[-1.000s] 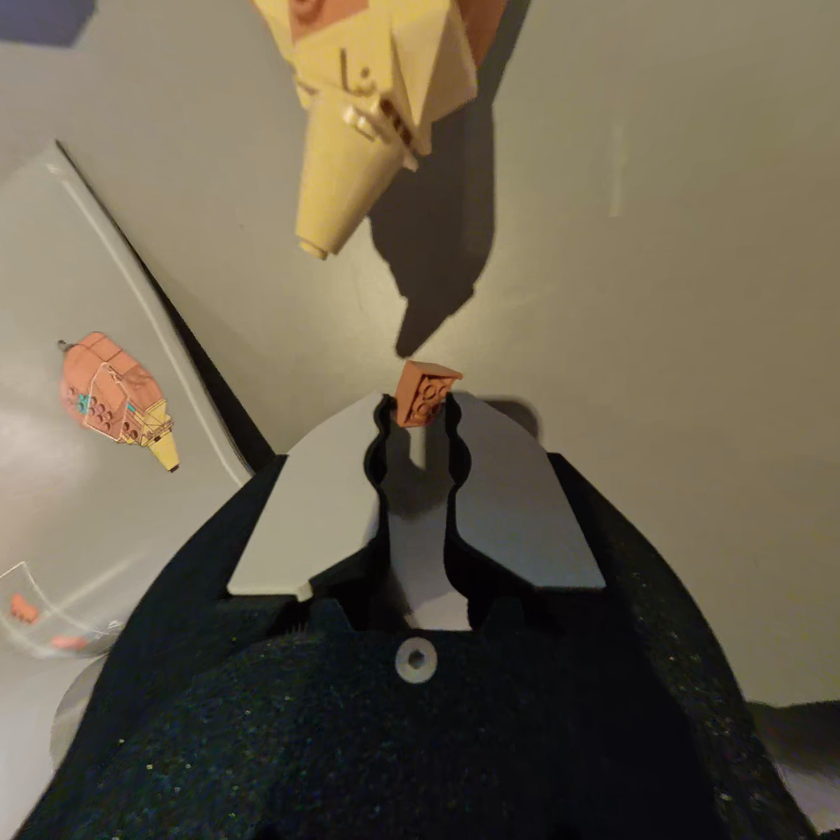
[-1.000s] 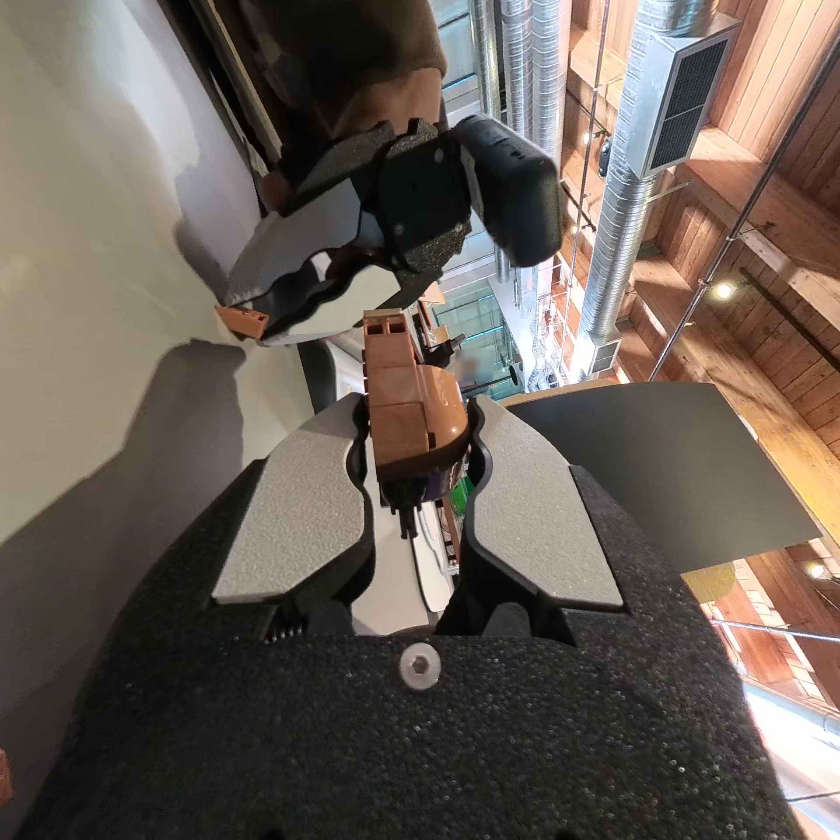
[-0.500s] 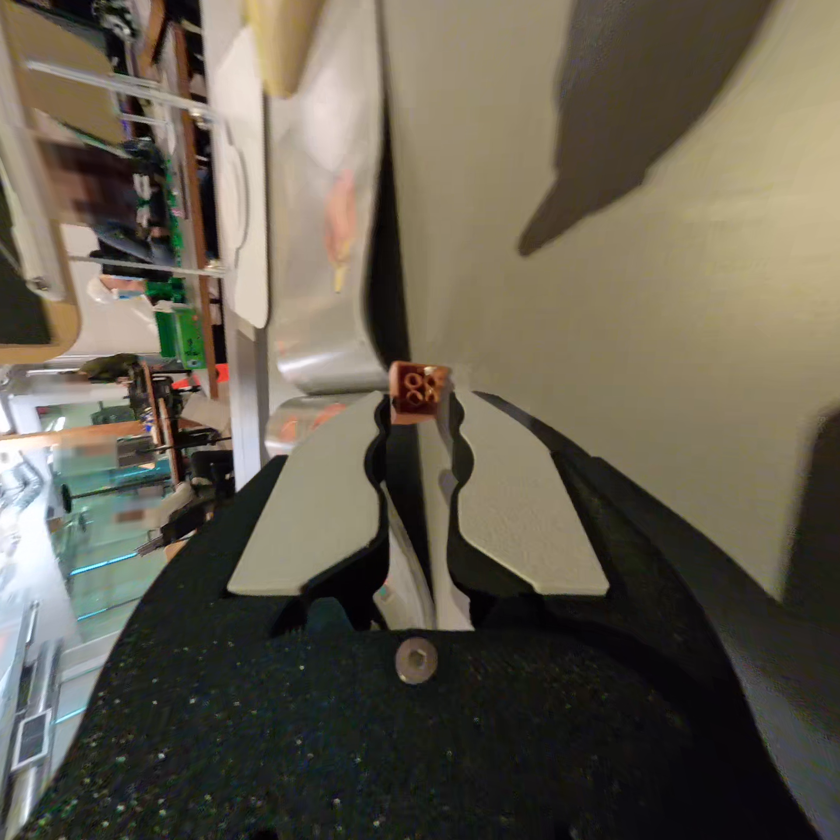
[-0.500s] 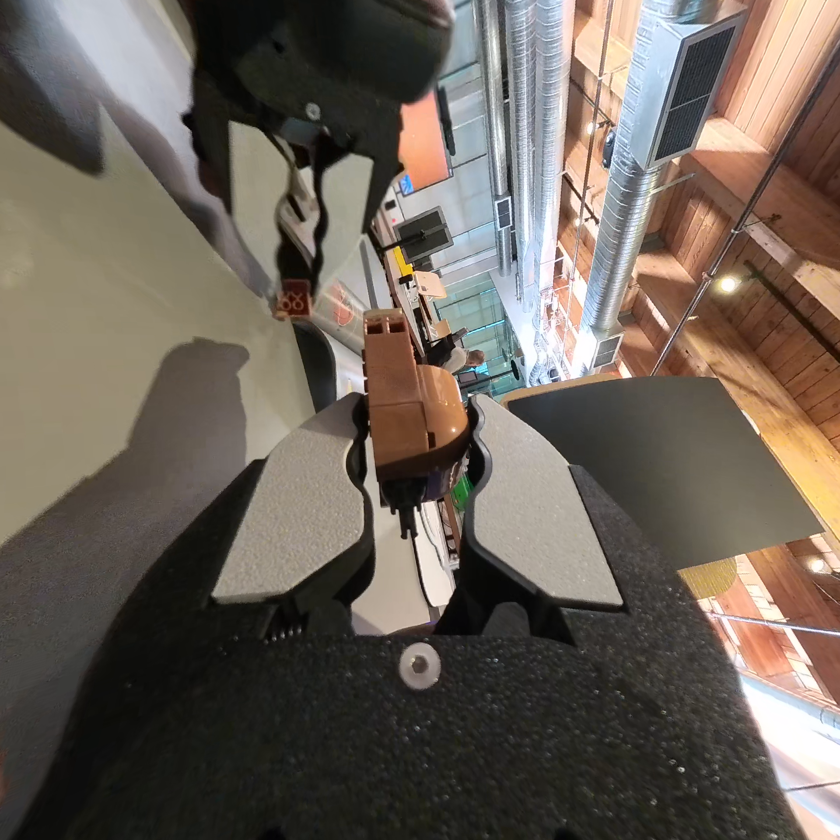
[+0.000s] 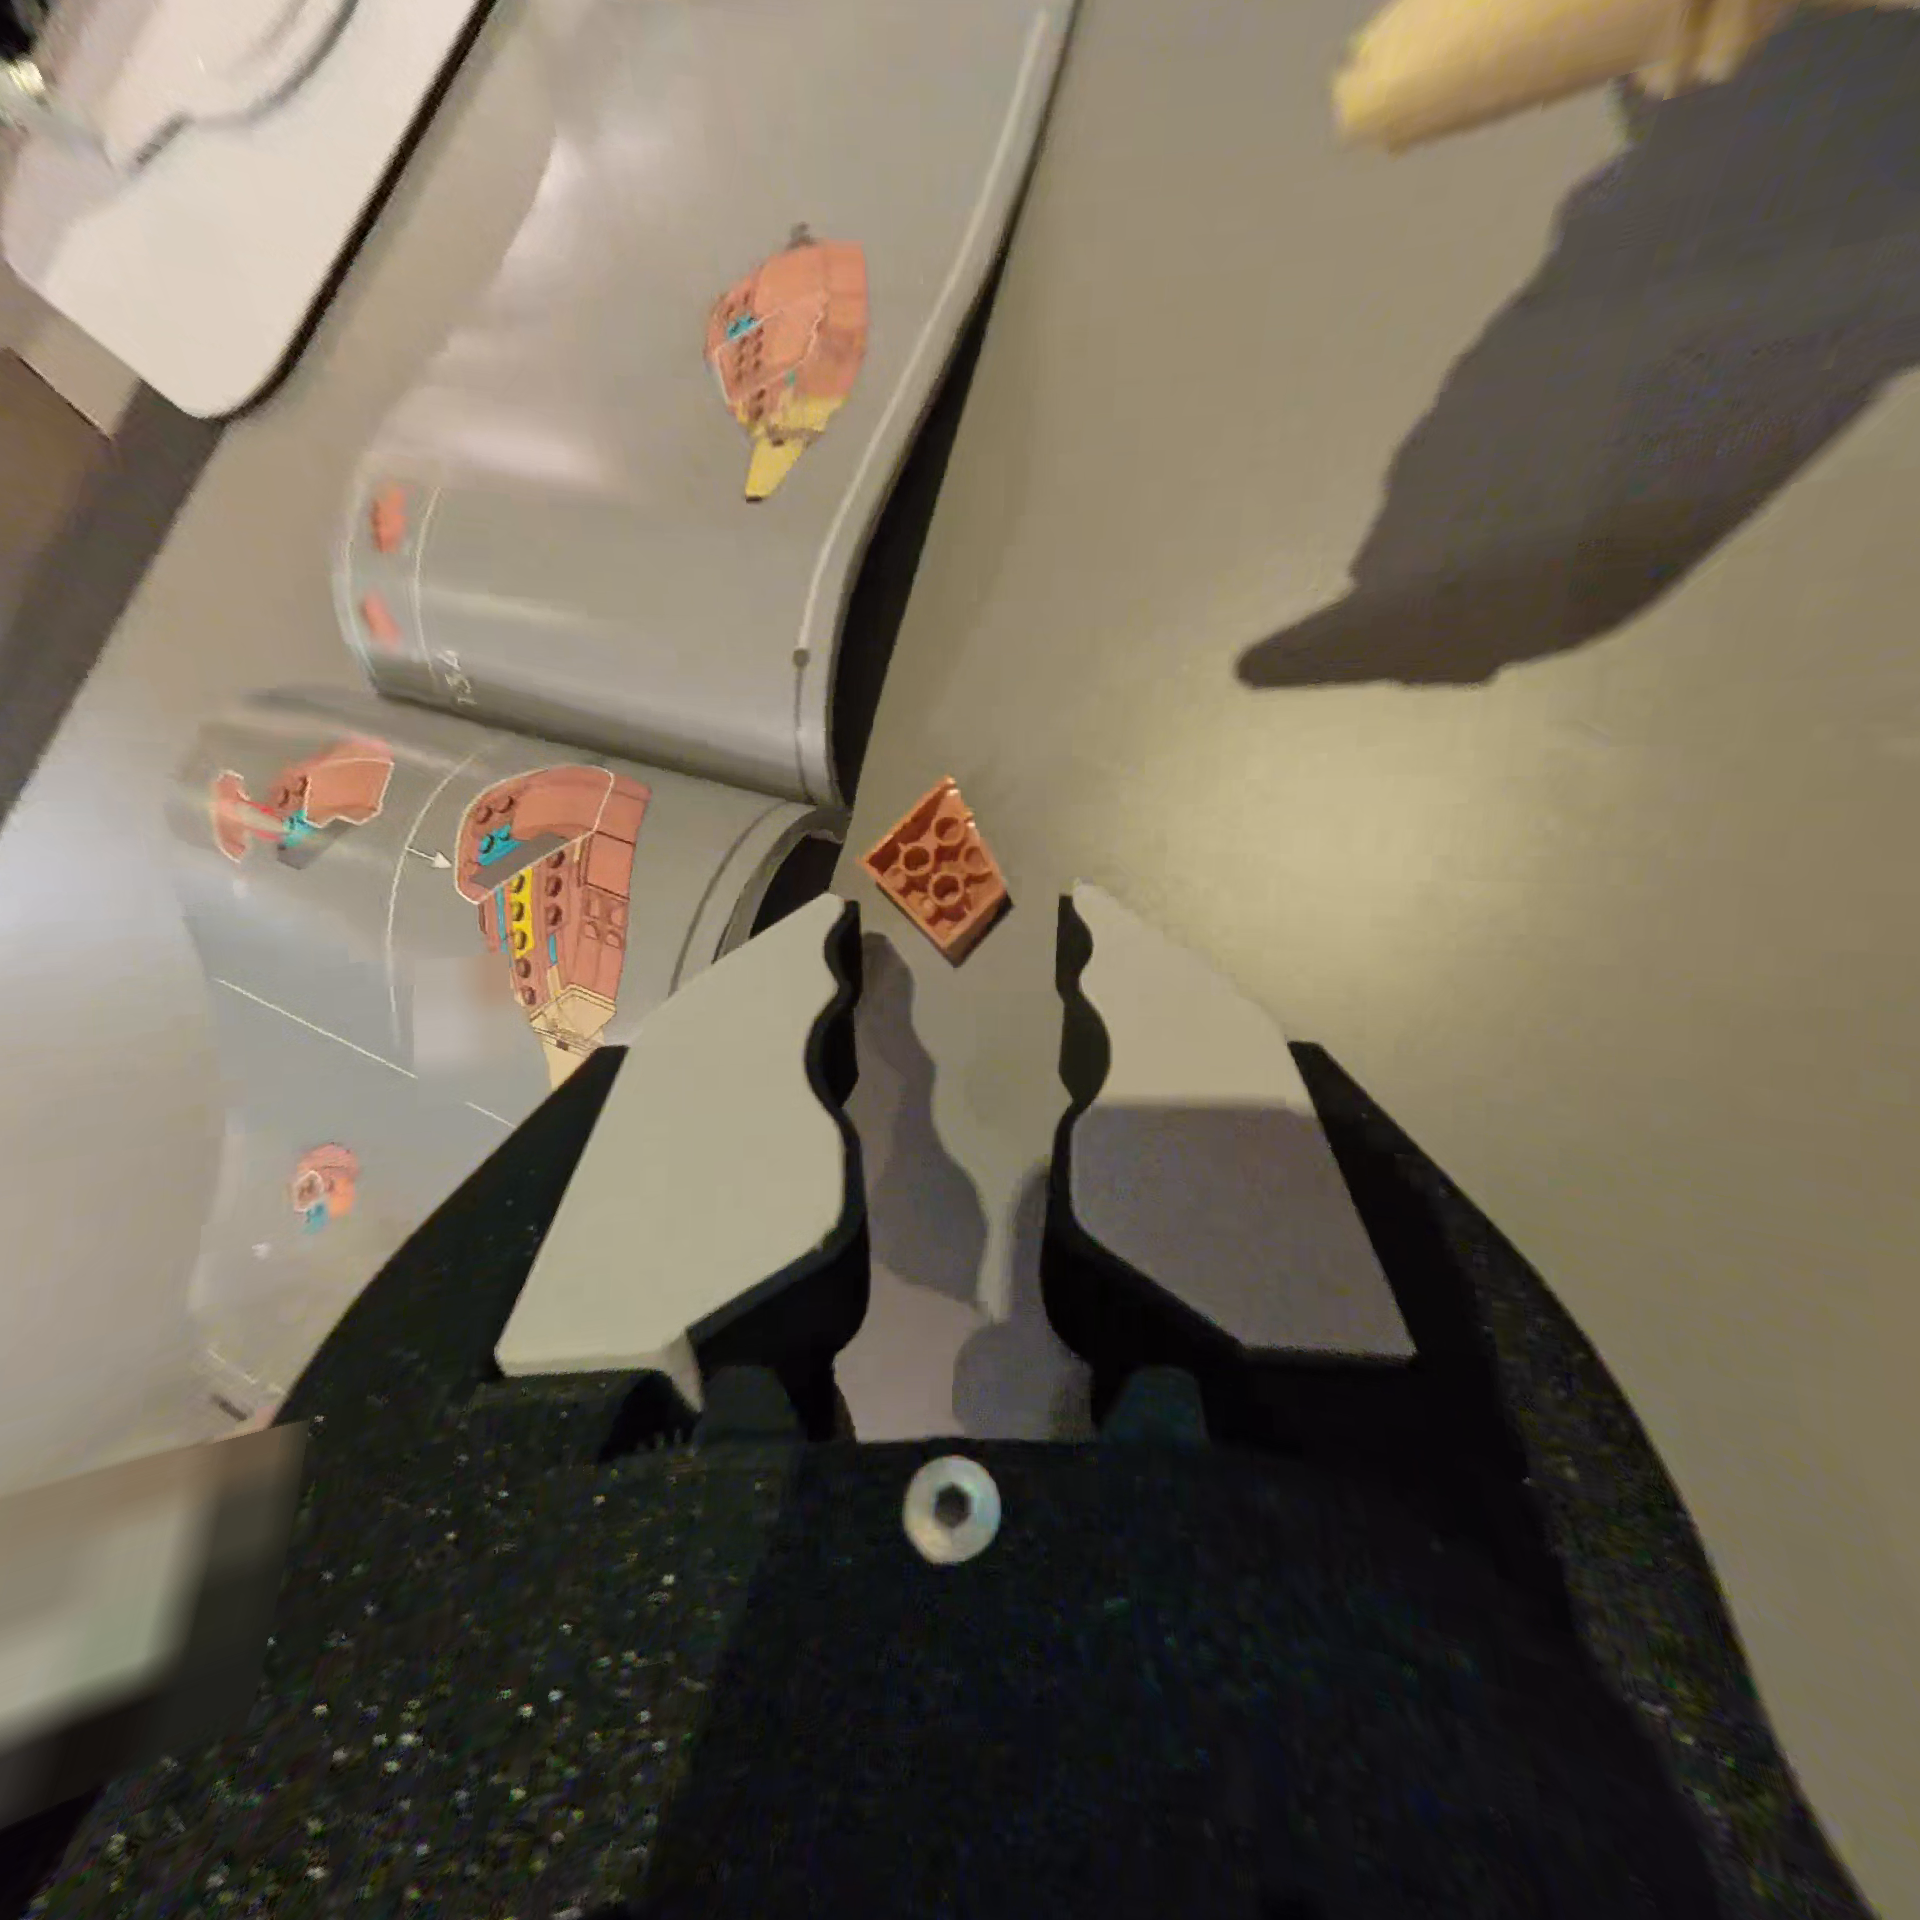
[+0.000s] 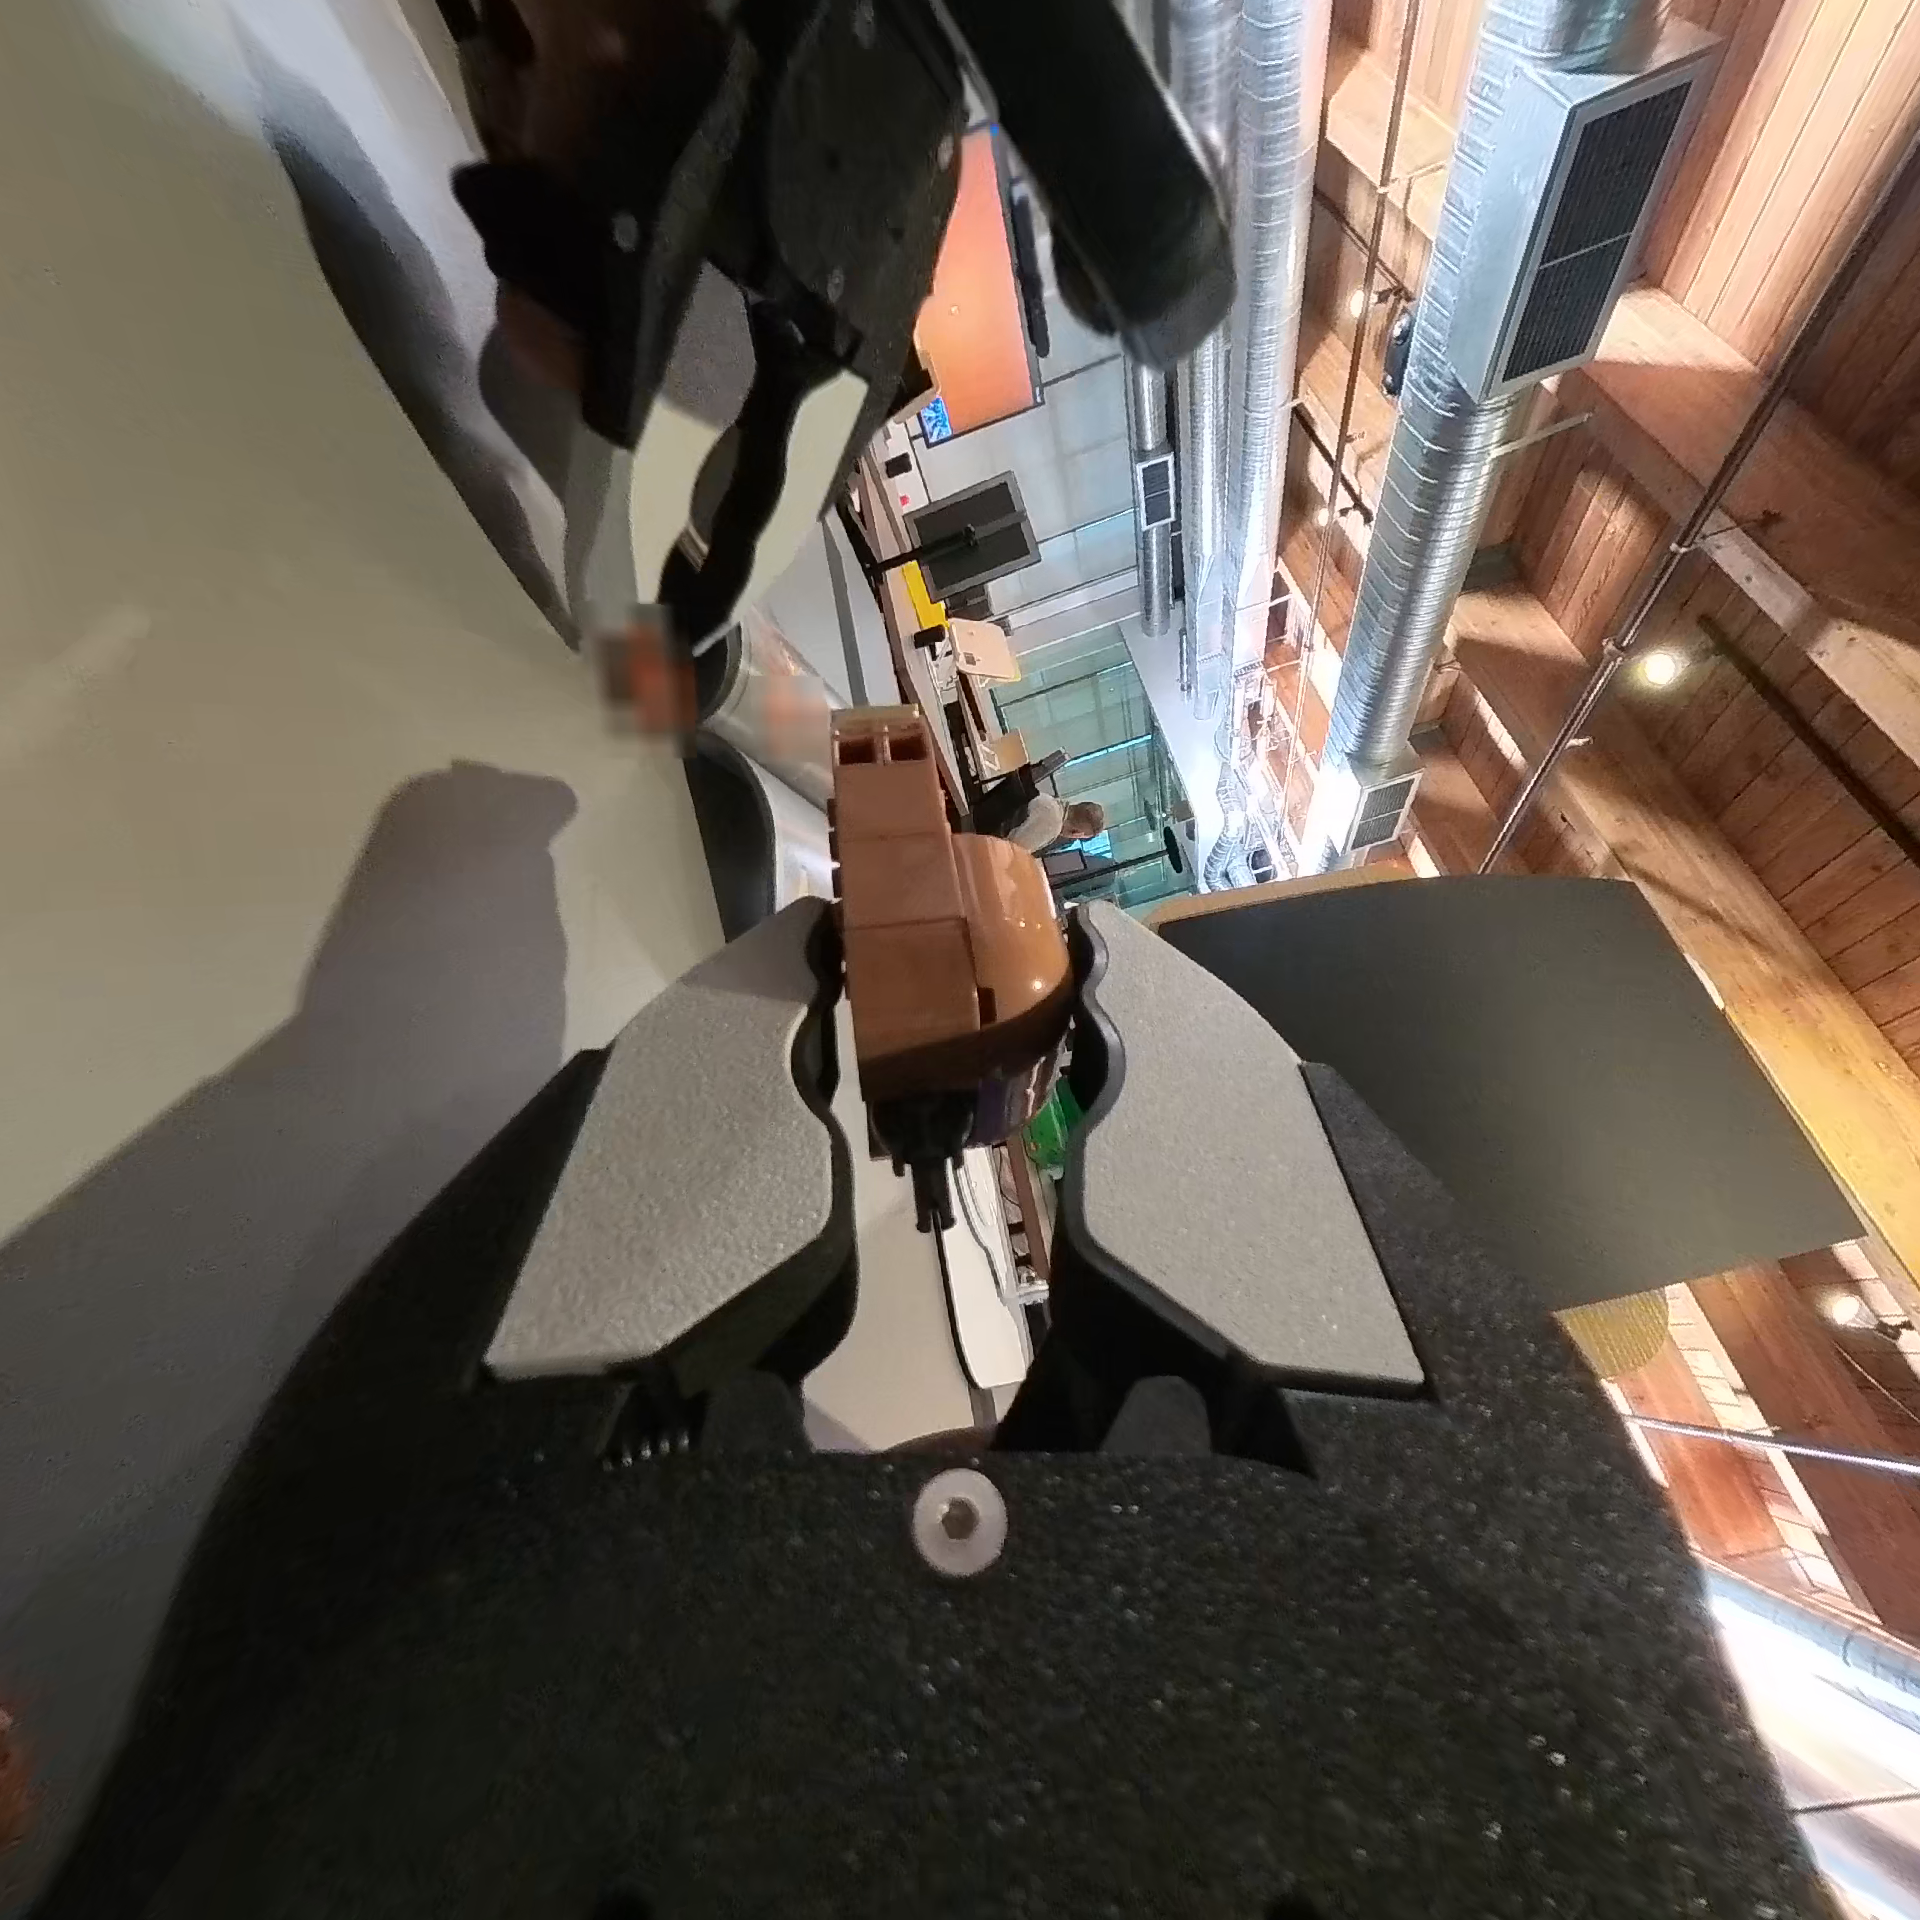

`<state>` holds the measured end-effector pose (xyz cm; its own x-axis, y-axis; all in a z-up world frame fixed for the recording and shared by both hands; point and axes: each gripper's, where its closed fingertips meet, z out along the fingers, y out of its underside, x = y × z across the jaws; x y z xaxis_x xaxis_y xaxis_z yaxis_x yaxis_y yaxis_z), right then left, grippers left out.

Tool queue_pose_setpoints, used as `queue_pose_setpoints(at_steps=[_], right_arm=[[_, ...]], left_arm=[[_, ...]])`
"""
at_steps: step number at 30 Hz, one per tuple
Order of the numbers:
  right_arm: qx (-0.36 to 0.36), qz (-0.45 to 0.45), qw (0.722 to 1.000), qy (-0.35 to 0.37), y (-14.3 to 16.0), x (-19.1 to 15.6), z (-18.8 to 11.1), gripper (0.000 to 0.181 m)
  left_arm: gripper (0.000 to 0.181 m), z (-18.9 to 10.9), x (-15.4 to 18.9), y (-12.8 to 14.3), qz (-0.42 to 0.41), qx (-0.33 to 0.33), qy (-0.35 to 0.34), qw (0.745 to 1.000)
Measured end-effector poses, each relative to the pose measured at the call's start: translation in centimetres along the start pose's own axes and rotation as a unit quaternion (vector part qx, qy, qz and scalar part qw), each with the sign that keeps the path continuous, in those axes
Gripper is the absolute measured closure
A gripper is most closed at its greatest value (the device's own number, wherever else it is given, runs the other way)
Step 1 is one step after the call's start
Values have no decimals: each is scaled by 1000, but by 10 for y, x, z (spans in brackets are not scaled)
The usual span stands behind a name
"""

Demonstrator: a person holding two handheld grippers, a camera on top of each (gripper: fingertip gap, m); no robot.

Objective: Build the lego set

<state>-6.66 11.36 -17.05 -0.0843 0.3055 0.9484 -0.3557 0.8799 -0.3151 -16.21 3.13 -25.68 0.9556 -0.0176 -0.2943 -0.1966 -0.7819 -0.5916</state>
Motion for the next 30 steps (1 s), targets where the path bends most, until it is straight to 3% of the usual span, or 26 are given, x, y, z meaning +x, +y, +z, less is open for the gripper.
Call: queue_pose_setpoints(at_steps=[9, 13, 20, 30], right_arm=[[2, -1, 1000, -8, 0, -3, 1, 140], [4, -3, 1000, -13, -1, -5, 2, 140], [9, -21, 1000, -16, -6, -9, 2, 140], [28, -74, 997, -6, -20, -14, 1, 140]], left_arm=[[158, 8, -1, -1, -36, -25, 9, 999], [160, 3, 14, -8, -119, 12, 100, 988], [161, -32, 33, -42, -261, 117, 279, 917], [161, -79, 57, -92, -311, 187, 433, 825]])
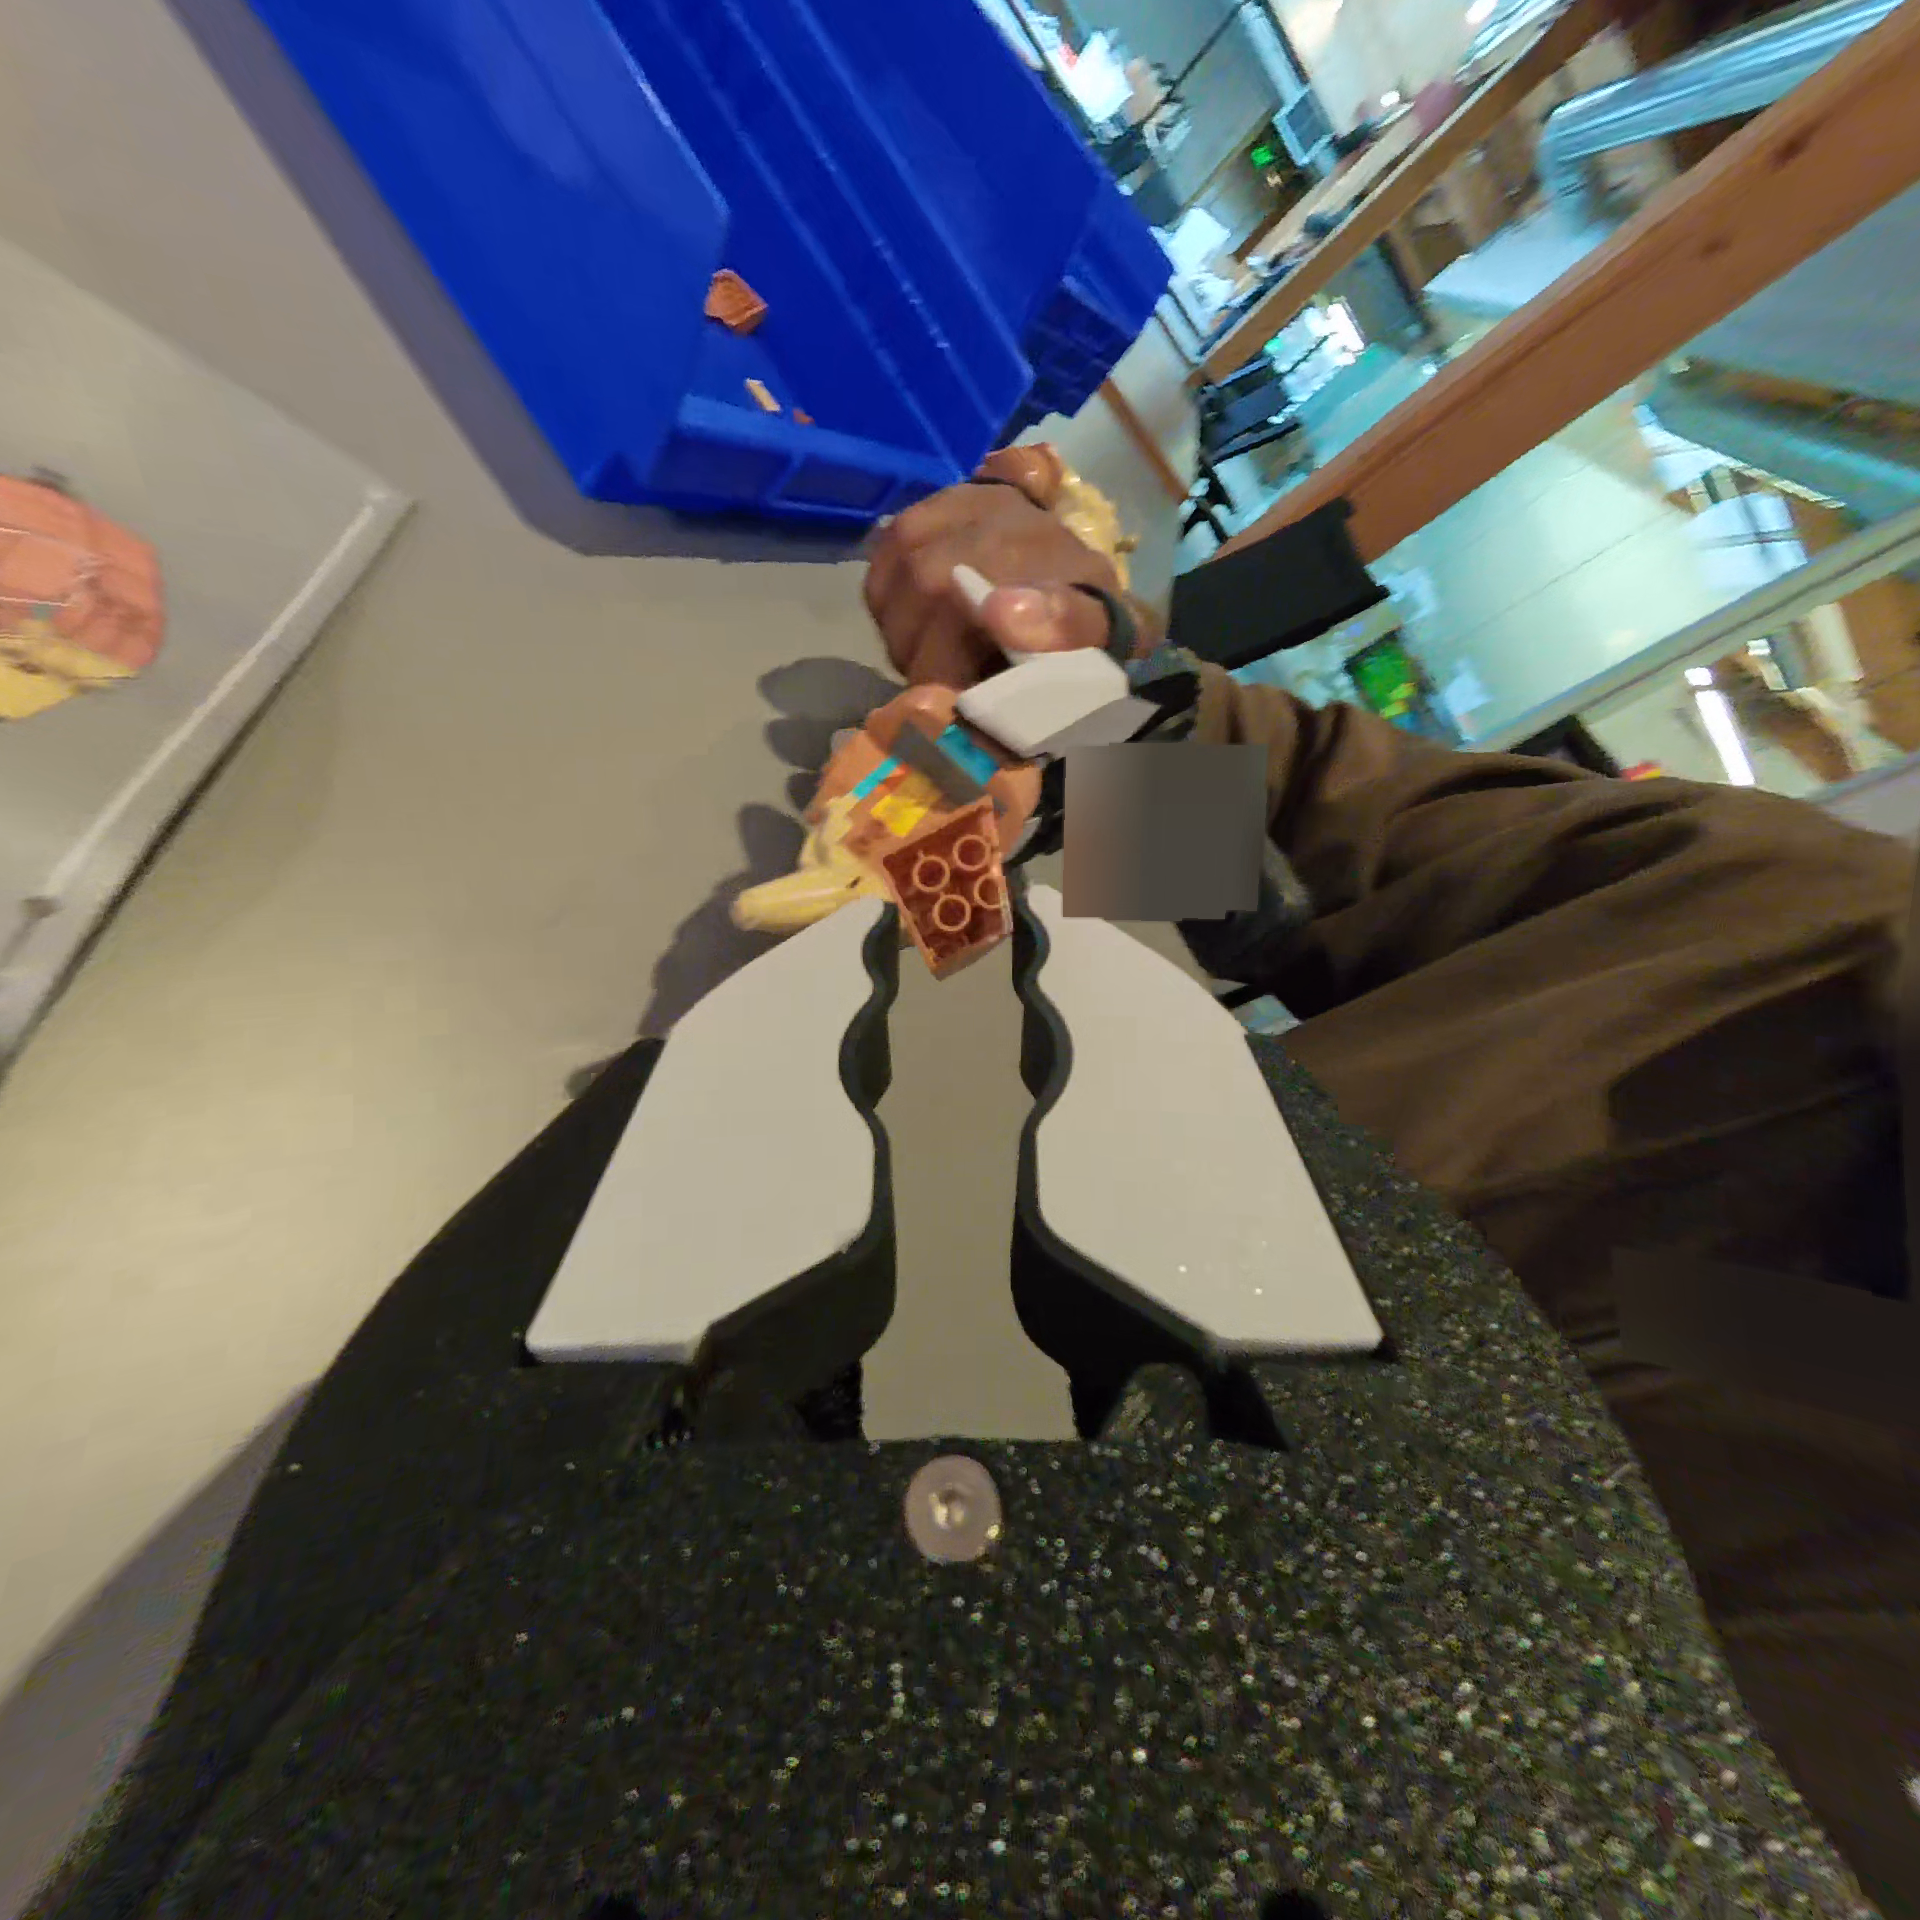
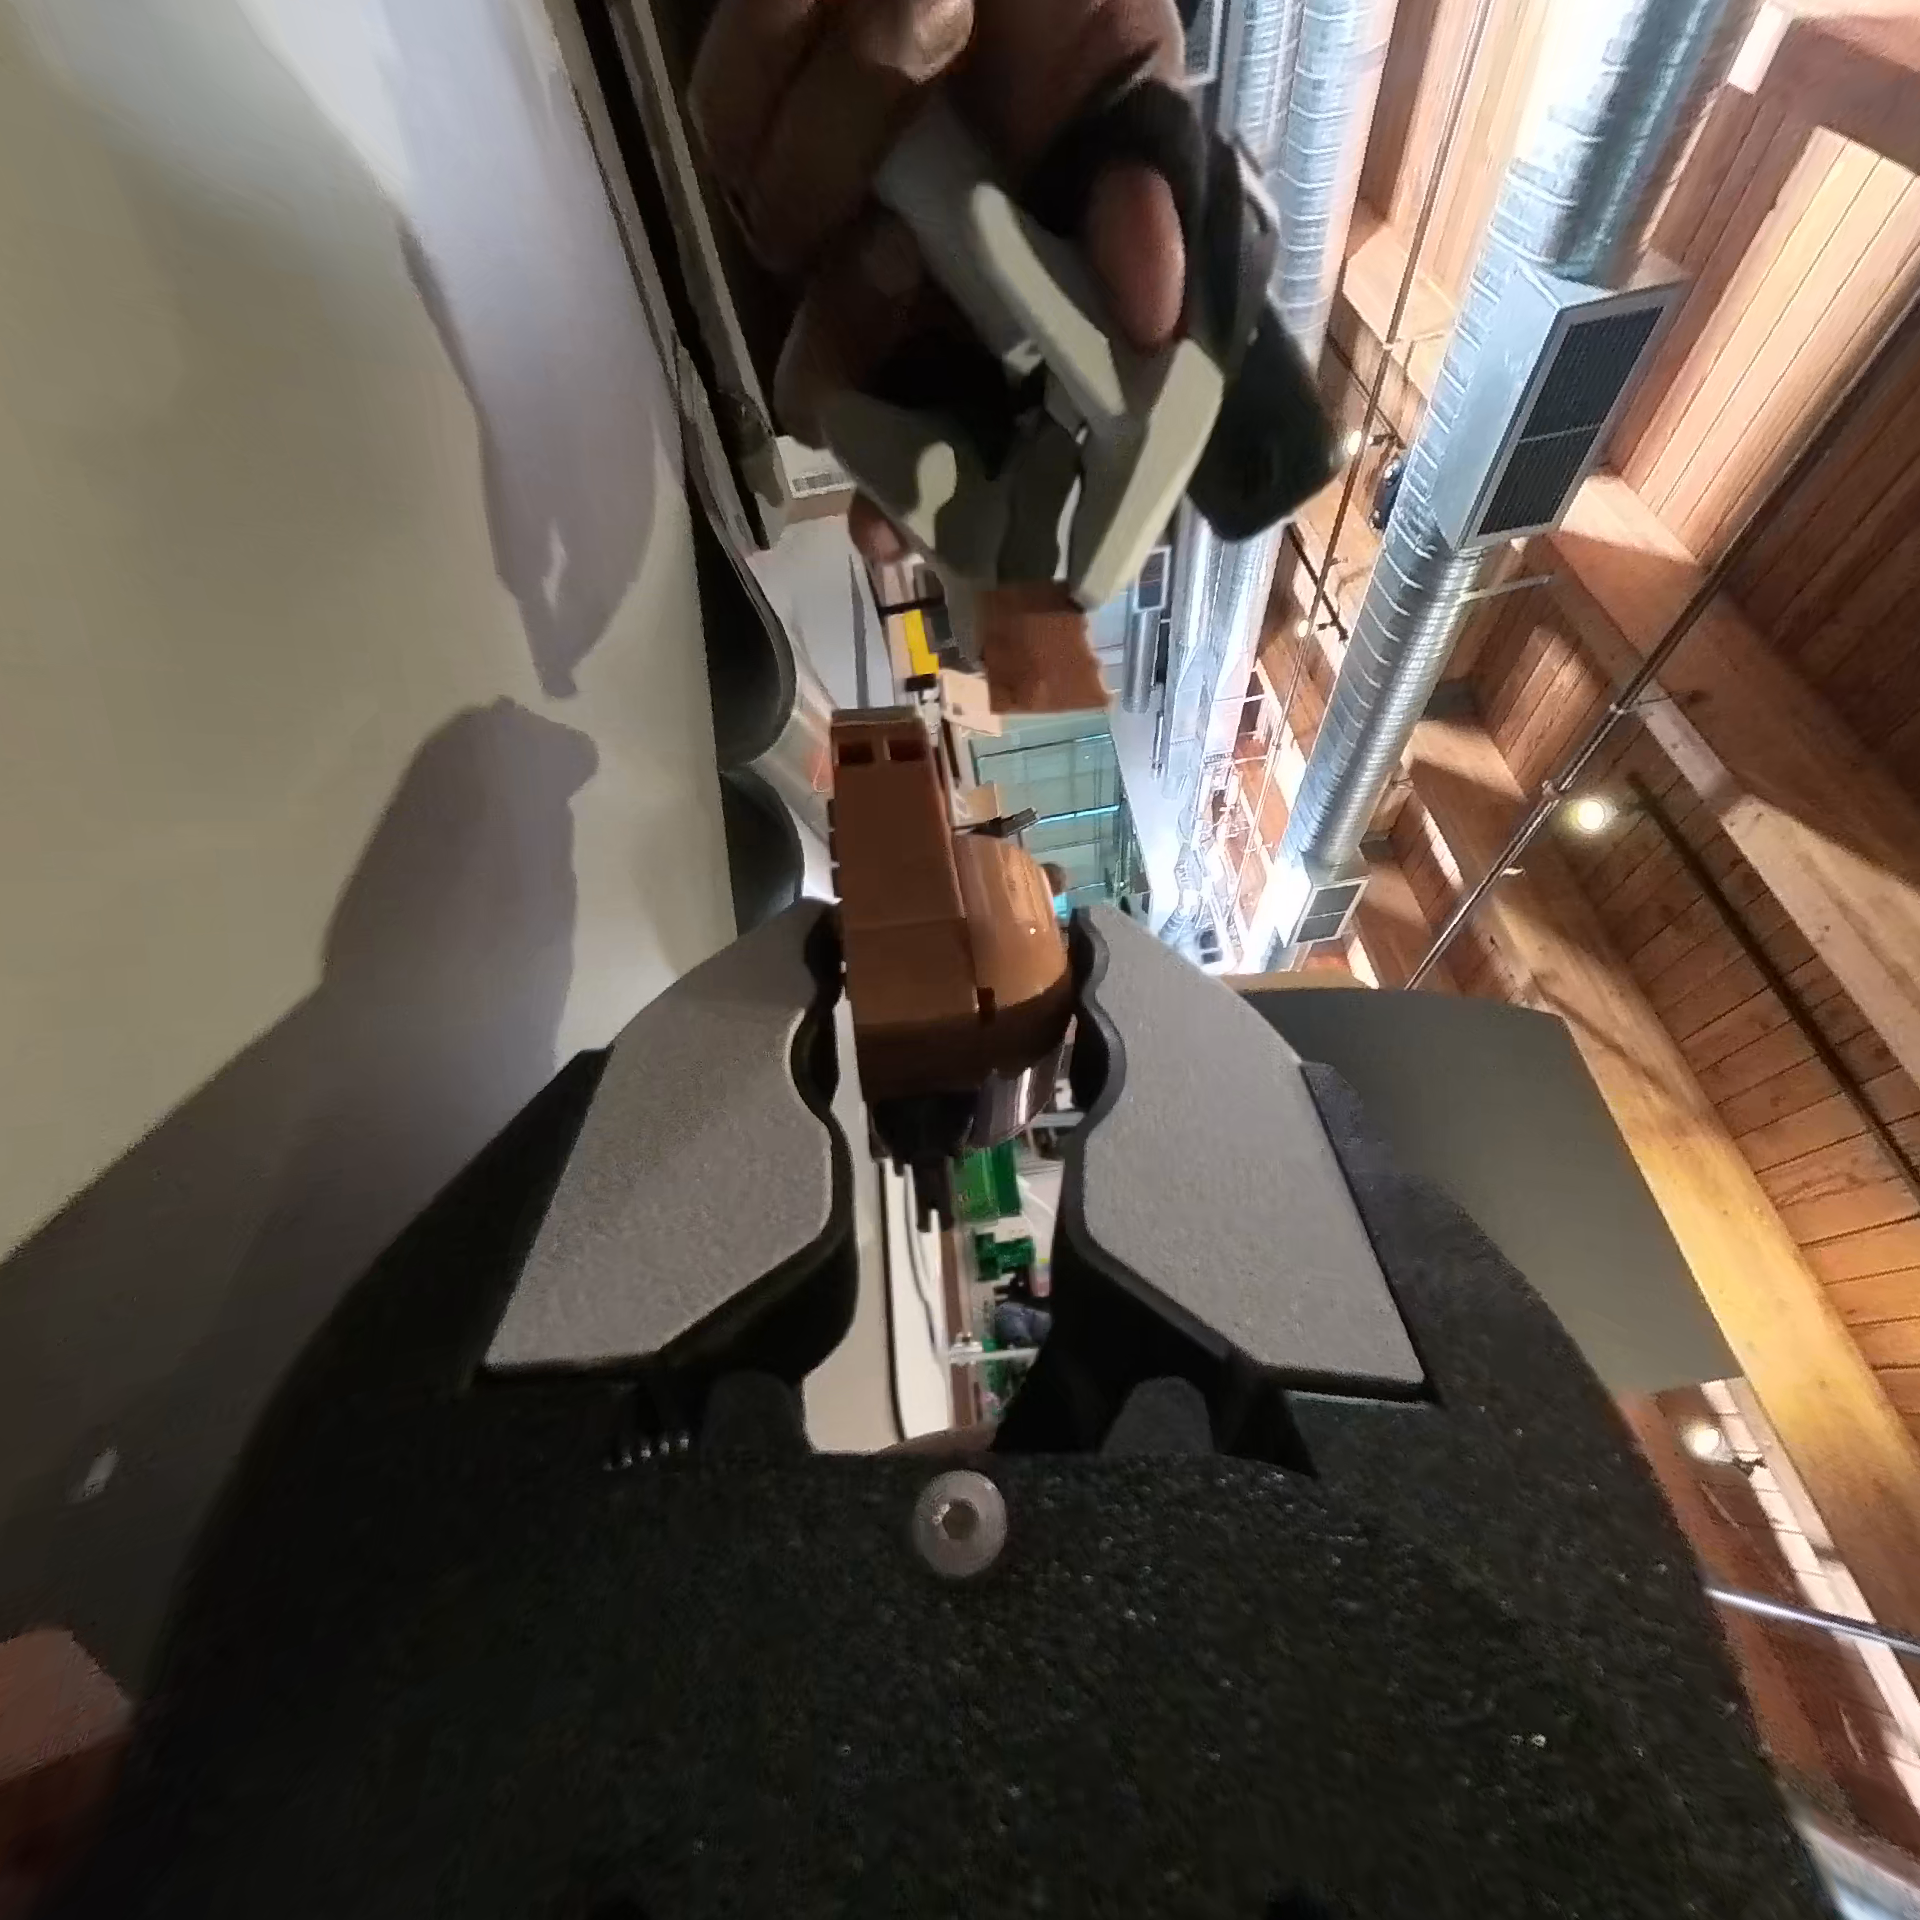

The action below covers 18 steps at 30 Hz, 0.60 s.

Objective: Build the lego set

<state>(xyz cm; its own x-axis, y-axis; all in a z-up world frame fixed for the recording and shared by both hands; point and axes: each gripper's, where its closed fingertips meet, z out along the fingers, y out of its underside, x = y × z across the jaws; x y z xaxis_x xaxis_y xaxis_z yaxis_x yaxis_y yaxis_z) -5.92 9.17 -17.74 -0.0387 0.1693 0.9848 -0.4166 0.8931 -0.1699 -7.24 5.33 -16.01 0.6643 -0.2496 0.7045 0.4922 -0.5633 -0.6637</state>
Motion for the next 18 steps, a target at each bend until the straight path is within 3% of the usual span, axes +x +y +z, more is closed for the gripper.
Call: queue_pose_setpoints(at_steps=[5, 12, 15, 18], right_arm=[[7, -14, 1000, 5, -5, 0, -1, 140], [7, -14, 1000, -3, -5, -3, 0, 140], [4, -13, 1000, -5, -2, -4, 0, 140], [2, -1, 1000, -2, -1, -1, 0, 140]], left_arm=[[160, 16, 17, 7, -13, -30, 45, 998], [161, 15, -1, 2, 123, -31, -63, 990], [161, 8, -11, 6, 201, -45, -116, 972], [161, -4, -32, 12, 314, -76, -212, 922]])
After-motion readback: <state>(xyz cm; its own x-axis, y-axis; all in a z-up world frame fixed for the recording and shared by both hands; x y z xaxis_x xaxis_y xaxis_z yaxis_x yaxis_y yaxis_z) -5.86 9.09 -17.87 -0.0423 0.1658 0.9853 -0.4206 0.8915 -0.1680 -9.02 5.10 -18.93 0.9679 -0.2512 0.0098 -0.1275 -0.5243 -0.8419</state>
